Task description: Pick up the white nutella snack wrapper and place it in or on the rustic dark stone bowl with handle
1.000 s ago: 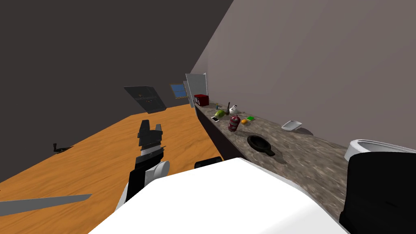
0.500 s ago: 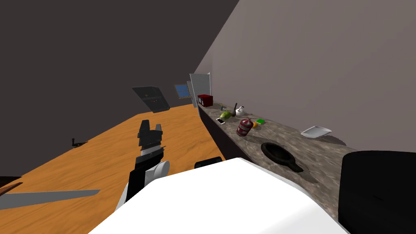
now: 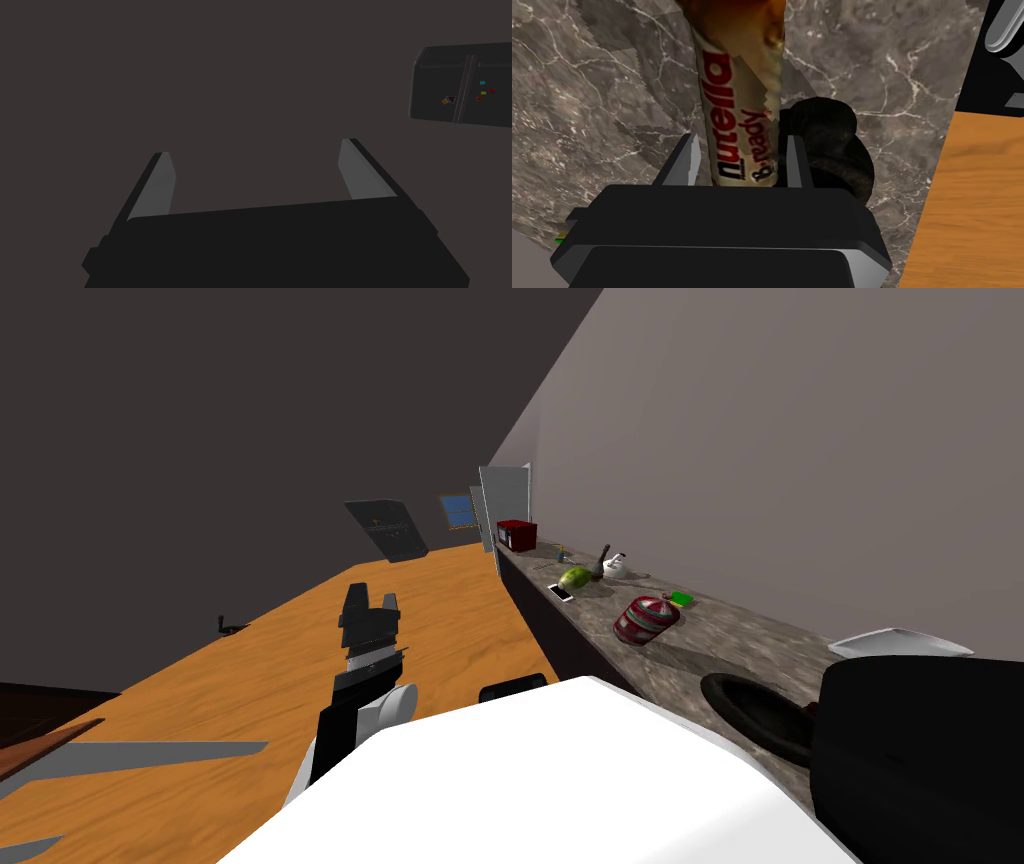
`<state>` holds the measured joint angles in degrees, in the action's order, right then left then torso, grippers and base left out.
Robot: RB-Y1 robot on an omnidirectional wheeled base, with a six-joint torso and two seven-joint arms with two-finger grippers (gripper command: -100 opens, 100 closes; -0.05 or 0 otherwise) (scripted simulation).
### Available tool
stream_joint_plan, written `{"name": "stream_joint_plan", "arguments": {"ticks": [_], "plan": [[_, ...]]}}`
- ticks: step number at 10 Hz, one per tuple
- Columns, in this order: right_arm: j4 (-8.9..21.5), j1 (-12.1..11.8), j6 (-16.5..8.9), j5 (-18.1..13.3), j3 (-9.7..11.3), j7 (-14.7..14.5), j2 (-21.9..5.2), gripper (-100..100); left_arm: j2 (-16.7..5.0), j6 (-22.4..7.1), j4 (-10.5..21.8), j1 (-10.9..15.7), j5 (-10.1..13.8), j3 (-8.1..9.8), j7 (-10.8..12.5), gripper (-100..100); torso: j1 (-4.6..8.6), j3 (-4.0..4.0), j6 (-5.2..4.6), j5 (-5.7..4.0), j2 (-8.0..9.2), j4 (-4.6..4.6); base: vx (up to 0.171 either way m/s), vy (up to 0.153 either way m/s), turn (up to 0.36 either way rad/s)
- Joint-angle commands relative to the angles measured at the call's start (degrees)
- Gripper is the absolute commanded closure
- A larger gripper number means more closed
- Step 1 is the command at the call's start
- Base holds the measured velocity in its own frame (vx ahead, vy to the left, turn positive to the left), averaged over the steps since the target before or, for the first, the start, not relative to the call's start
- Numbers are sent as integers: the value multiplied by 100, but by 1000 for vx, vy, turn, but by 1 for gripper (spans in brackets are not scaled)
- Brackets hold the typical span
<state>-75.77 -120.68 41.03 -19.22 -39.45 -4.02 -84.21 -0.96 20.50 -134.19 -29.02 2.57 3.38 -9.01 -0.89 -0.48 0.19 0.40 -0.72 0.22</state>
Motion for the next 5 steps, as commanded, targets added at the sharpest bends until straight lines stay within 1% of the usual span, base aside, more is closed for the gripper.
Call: {"name": "stream_joint_plan", "arguments": {"ticks": [1, 2, 3, 5], "plan": [[-43, -156, 60, -6, -245, 62, 49, 100, 0, 0, 0, 0, 0, 0, 0, 0, 0, 0, 0, 0, 0, 0, 140, 82, 98], [-76, -272, 76, -9, -362, 95, 67, 100, 0, 0, 0, 0, 0, 0, 0, 0, 3, 1, -4, 2, 2, 0, 122, 101, 70], [-104, -401, 89, -12, -460, 123, 82, 100, 0, 0, 0, 0, 0, 0, 0, 0, -6, 6, -8, 3, 11, -1, 87, 92, 75], [-140, -660, 103, -18, -587, 158, 101, 100, 0, 0, 0, 0, 0, 0, 0, 0, 9, 20, -16, 4, 34, -6, 76, 32, 50]]}}
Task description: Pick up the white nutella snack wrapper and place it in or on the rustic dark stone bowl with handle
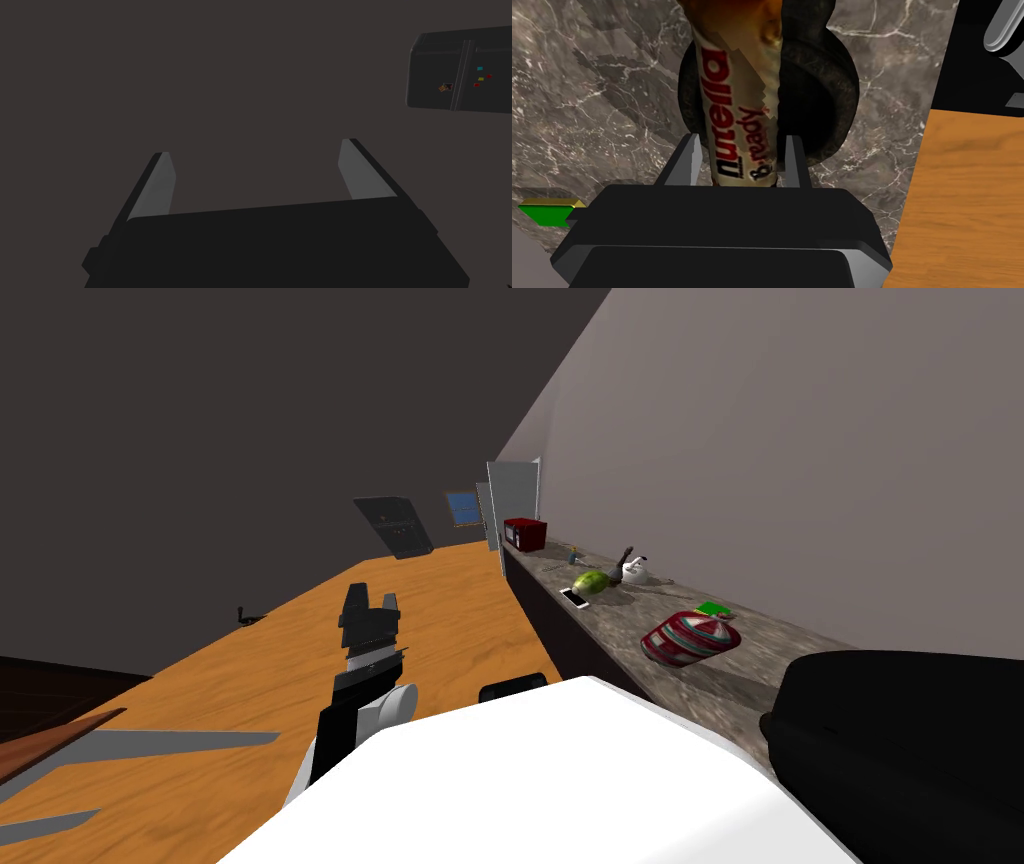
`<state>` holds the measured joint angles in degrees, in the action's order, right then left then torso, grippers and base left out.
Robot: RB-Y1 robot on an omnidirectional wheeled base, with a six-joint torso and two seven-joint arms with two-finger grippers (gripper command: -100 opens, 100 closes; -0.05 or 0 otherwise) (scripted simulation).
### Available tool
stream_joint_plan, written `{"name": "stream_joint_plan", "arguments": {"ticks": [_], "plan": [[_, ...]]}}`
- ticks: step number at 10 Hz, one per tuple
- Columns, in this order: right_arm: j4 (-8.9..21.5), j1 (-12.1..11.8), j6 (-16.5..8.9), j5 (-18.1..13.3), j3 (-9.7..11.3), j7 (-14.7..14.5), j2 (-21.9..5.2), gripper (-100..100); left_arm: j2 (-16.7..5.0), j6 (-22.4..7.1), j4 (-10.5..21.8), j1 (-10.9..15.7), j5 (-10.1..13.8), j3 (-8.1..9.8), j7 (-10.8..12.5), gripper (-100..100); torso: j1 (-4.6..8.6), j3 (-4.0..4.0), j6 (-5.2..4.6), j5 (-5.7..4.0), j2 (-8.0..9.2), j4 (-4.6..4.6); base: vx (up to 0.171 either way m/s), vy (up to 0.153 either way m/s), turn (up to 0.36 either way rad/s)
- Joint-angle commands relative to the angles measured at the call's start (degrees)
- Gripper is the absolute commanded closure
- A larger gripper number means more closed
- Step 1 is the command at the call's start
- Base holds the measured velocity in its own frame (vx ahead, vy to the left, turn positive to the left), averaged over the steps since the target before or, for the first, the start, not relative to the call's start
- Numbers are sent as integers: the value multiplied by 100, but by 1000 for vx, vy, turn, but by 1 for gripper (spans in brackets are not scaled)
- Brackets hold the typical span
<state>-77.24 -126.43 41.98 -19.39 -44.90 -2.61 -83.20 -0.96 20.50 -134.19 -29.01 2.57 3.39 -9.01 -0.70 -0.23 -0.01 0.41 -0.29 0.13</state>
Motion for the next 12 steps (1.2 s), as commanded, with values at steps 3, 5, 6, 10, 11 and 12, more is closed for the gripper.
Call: {"name": "stream_joint_plan", "arguments": {"ticks": [3, 5, 6, 10, 11, 12], "plan": [[-15, -108, -6, -2, -44, 19, -5, -100, 0, 0, 0, 1, 0, 0, 0, 0, 11, 15, -5, -2, 26, -7, 18, 7, 9], [-15, -106, -6, -2, -44, 18, -6, -100, 0, 0, 0, 1, 0, 0, 0, 0, 15, 22, -6, -3, 37, -10, 0, 0, 0], [-15, -106, -6, -2, -44, 18, -6, -100, 0, 0, 0, 1, 0, 0, 0, 0, 15, 23, -6, -4, 39, -10, 0, 0, 0], [53, -297, 295, 4, -219, -34, 202, -100, 0, 0, 0, 1, 0, 0, 0, 0, 18, 23, -5, -3, 38, -10, 4, -9, 32], [70, -345, 370, 5, -263, -47, 255, -100, 0, 0, 0, 1, 0, 0, 0, 0, 21, 22, -5, -4, 37, -10, 4, -20, 41], [103, -441, 520, 8, -350, -73, 359, -100, 0, 0, 0, 1, 0, 0, 0, 0, 22, 23, -6, -5, 38, -10, 4, -16, 46]]}}
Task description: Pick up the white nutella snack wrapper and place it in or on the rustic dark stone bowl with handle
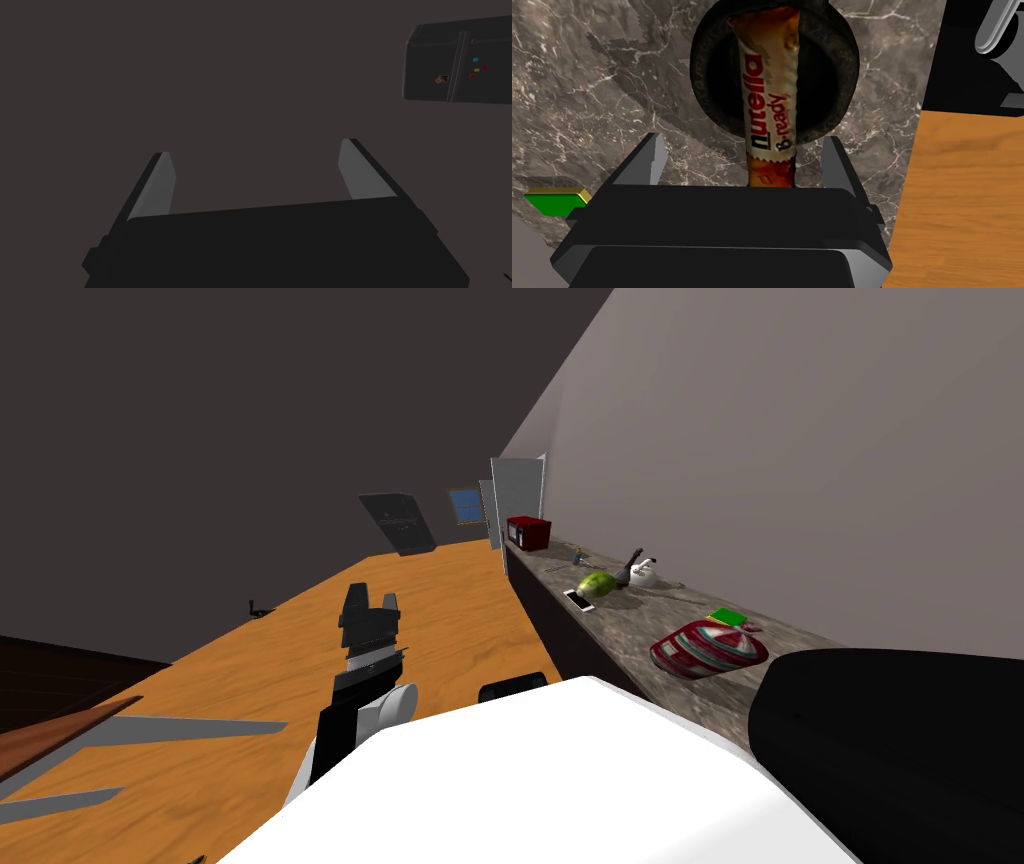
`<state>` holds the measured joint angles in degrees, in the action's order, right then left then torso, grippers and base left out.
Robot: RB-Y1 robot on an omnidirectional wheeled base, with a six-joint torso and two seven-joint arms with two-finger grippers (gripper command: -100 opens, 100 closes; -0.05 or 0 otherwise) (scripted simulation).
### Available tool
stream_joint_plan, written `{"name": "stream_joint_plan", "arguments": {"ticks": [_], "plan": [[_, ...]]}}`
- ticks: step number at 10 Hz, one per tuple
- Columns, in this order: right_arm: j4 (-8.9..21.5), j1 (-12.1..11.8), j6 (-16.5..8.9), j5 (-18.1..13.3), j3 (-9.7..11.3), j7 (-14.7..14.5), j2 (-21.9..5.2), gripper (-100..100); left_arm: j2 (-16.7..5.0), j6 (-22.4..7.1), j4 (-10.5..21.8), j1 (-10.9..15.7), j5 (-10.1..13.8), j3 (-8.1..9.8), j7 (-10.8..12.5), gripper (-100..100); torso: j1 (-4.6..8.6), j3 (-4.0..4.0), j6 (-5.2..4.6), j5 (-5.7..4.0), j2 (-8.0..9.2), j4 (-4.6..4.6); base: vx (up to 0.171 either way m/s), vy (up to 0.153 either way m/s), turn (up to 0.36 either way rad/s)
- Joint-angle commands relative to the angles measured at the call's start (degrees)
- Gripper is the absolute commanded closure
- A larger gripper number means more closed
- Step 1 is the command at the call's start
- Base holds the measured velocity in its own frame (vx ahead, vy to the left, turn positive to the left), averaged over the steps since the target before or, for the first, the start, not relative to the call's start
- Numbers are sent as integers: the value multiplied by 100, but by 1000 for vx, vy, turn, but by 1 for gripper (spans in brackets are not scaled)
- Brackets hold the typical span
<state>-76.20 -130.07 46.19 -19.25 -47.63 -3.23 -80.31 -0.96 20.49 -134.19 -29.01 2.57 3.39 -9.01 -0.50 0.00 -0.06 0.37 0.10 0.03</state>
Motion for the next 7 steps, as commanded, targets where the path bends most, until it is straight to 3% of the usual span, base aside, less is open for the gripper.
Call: {"name": "stream_joint_plan", "arguments": {"ticks": [1, 2, 3, 4, 7], "plan": [[16, -125, 174, -4, -121, -23, 122, -100, 0, 0, 0, 0, 0, 0, 0, 0, 0, 0, 0, 0, 0, 0, 4, -17, 55], [50, -220, 324, -1, -208, -49, 226, -100, 0, 0, 0, 0, 0, 0, 0, 0, 0, 0, 1, 0, 0, 0, 8, -19, 66], [50, -145, 231, 2, -131, -47, 165, -100, 0, 0, 0, 0, 0, 0, 0, 0, 0, -1, 1, 0, -2, 0, 4, -11, 13], [55, -153, 261, 3, -140, -52, 174, 0, 0, 0, 0, 0, 0, 0, 0, 0, -1, -1, 0, -2, -1, 0, 0, 0, 0], [54, -152, 258, 3, -139, -52, 173, 0, 0, 0, 0, 0, 0, 0, 0, 0, -5, 1, 0, 0, 1, -1, 0, 0, 0]]}}
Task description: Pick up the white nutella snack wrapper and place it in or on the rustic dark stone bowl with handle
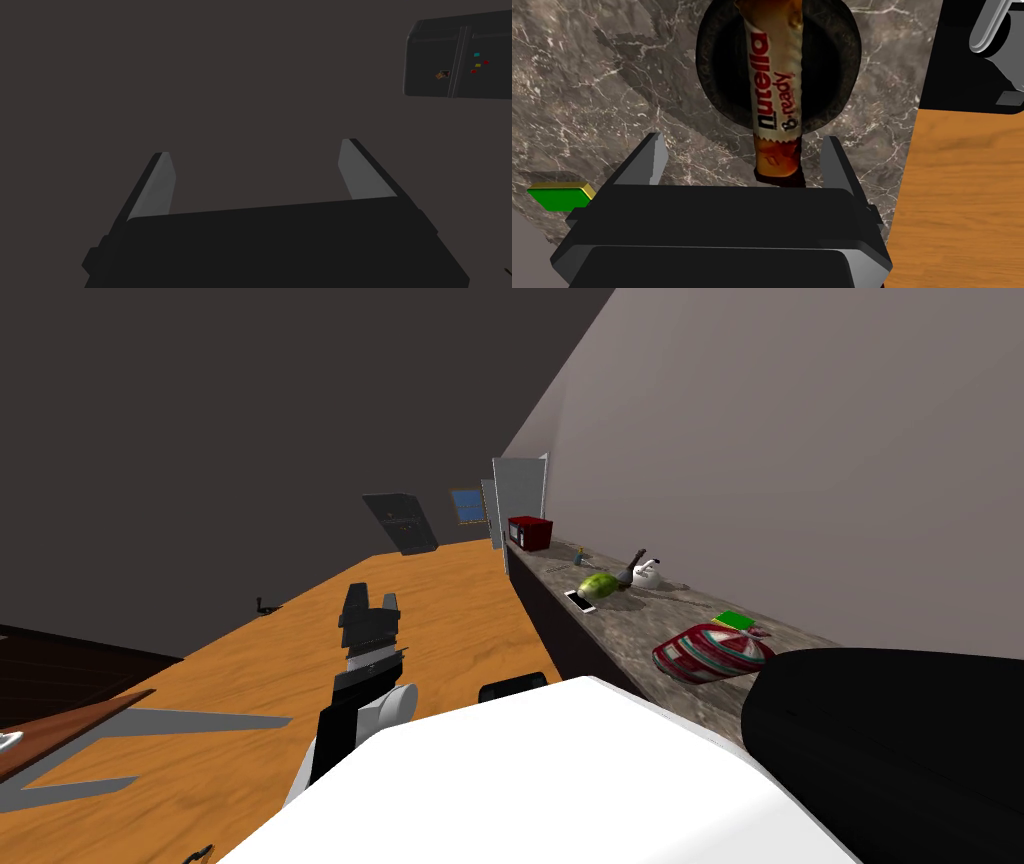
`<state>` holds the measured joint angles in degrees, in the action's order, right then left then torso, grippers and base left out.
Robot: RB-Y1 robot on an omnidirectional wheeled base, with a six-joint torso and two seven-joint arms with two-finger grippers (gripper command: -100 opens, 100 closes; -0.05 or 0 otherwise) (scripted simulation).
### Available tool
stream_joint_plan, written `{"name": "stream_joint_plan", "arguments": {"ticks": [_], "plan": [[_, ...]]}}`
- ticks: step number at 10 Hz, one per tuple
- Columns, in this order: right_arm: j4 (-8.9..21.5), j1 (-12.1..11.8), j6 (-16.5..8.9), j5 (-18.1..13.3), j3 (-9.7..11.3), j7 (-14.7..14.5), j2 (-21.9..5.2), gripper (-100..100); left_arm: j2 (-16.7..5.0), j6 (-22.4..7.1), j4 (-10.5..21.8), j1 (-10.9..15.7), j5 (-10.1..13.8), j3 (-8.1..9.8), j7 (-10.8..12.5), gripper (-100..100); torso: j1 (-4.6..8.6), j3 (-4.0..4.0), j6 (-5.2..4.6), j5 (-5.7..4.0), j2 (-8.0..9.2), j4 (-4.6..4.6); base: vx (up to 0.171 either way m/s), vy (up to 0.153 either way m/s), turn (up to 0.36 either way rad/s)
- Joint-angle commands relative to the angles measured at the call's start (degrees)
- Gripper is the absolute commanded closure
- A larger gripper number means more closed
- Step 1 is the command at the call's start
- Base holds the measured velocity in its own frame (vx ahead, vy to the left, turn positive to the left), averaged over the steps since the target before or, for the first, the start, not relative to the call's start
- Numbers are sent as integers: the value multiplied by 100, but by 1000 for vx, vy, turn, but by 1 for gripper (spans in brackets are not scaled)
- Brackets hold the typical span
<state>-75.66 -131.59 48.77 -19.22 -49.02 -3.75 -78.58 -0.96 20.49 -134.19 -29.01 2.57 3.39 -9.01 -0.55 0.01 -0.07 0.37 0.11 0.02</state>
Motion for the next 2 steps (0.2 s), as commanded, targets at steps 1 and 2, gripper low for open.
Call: {"name": "stream_joint_plan", "arguments": {"ticks": [1, 2], "plan": [[0, 0, 0, 0, 0, 0, 0, 0, 0, 0, 0, 0, 0, 0, 0, 0, 0, 0, 0, 0, 0, 0, 0, 0, 0], [0, 0, 0, 0, 0, 0, 0, 0, 0, 0, 0, 0, 0, 0, 0, 0, 0, 0, 0, 0, 0, 0, 0, 0, 0]]}}
